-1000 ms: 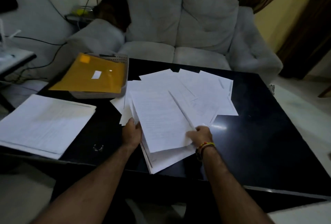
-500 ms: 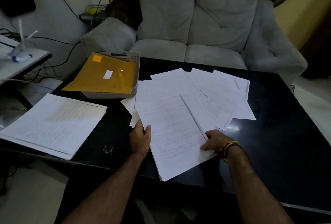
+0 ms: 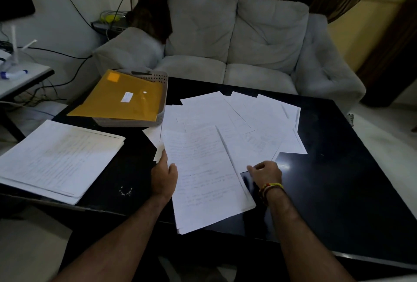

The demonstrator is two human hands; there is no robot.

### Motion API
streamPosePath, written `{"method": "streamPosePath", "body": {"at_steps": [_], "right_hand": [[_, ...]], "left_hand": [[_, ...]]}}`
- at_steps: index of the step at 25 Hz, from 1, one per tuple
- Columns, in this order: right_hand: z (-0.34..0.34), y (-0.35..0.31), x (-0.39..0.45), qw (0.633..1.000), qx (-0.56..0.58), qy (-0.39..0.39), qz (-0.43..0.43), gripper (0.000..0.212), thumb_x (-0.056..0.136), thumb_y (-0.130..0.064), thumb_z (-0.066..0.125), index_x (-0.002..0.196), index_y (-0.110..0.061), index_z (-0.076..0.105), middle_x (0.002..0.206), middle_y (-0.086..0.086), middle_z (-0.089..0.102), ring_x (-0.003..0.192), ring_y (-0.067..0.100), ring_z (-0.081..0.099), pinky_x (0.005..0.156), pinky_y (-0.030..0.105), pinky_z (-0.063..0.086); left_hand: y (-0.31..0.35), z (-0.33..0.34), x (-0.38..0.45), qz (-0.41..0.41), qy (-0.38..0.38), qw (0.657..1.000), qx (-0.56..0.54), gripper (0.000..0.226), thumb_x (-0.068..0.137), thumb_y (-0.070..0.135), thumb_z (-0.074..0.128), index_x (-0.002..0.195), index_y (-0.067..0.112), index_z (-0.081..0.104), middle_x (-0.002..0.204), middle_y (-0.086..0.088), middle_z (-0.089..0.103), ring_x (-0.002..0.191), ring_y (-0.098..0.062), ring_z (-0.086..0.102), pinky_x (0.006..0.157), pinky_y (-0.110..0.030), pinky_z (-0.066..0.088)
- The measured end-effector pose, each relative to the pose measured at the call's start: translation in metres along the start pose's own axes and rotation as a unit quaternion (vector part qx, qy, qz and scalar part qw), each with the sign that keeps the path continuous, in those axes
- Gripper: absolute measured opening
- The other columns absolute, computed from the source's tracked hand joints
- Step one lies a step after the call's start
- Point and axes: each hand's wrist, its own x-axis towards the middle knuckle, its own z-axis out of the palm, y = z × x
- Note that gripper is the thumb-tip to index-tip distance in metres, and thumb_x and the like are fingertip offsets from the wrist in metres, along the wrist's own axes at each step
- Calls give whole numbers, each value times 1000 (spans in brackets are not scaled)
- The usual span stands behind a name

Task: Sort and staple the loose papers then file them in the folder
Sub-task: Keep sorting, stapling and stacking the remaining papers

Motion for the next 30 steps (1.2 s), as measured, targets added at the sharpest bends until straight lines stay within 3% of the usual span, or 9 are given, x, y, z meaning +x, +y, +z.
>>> {"method": "streamPosePath", "body": {"at_steps": [2, 4, 7, 11, 17, 22, 25, 27, 30], "right_hand": [[6, -12, 7, 995, -66, 75, -11, 29, 82, -31, 72, 103, -10, 67, 111, 11, 64, 108, 32, 59, 88, 36, 47], [16, -28, 17, 990, -125, 71, -1, 47, 83, -37, 72, 117, -9, 59, 125, 14, 54, 118, 36, 50, 92, 46, 45], [32, -47, 29, 982, -173, 51, 59, 66, 79, -40, 76, 128, -5, 47, 132, 16, 46, 124, 39, 45, 93, 52, 44], [36, -50, 40, 987, -101, 47, 116, 52, 77, -25, 75, 122, -7, 54, 126, 16, 56, 117, 41, 53, 94, 51, 44], [35, -48, 13, 981, -39, 156, -110, 8, 91, -18, 59, 92, -10, 58, 96, 13, 67, 89, 33, 62, 72, 34, 50], [-1, -97, -22, 892, 52, 332, -302, 8, 93, -13, 58, 86, -8, 59, 80, 8, 63, 70, 22, 59, 61, 24, 43], [-33, -121, -37, 850, 131, 399, -318, 8, 89, -8, 61, 82, -6, 60, 73, -2, 55, 66, 10, 44, 64, 13, 30], [-48, -126, -46, 869, 193, 372, -262, 8, 86, -8, 63, 79, -5, 60, 71, -4, 54, 65, 13, 45, 59, 16, 31], [-37, -102, -51, 952, 208, 211, -81, 9, 82, -15, 62, 77, -8, 61, 70, 2, 58, 67, 24, 52, 54, 24, 36]], "left_hand": [[-4, 0, 3, 7, 1, 1000, 27, 61, 90, 7, 46, 148, 15, 32, 110, -6, 67, 84, -18, 63, 69, -16, 46], [-6, 4, 5, -1, 0, 998, 57, 65, 91, 13, 44, 152, 19, 22, 100, -6, 67, 74, -15, 61, 59, -18, 47], [-9, 8, 5, -1, -3, 997, 81, 67, 92, 18, 42, 153, 22, 15, 87, -5, 65, 65, -13, 59, 56, -27, 54], [-8, 7, 5, -4, 0, 996, 88, 69, 92, 17, 43, 153, 24, 13, 82, -2, 63, 61, -12, 59, 55, -29, 55], [-3, 7, 3, 4, -1, 995, 96, 69, 92, 18, 42, 153, 26, 12, 80, -2, 62, 59, -13, 58, 52, -32, 56], [3, 4, 1, -2, -4, 996, 94, 67, 94, 18, 42, 154, 19, 12, 93, -9, 65, 70, -15, 59, 59, -26, 49], [3, 0, -2, 2, -27, 997, 75, 66, 97, 18, 41, 154, 16, 7, 116, -13, 61, 90, -21, 61, 73, -26, 48], [2, -2, -3, -1, -30, 997, 68, 65, 98, 17, 40, 154, 15, 7, 112, -16, 61, 92, -24, 61, 80, -30, 51], [1, -3, -1, -16, -15, 997, 72, 67, 96, 19, 43, 154, 17, 9, 92, -15, 61, 82, -28, 61, 73, -34, 51]]}}
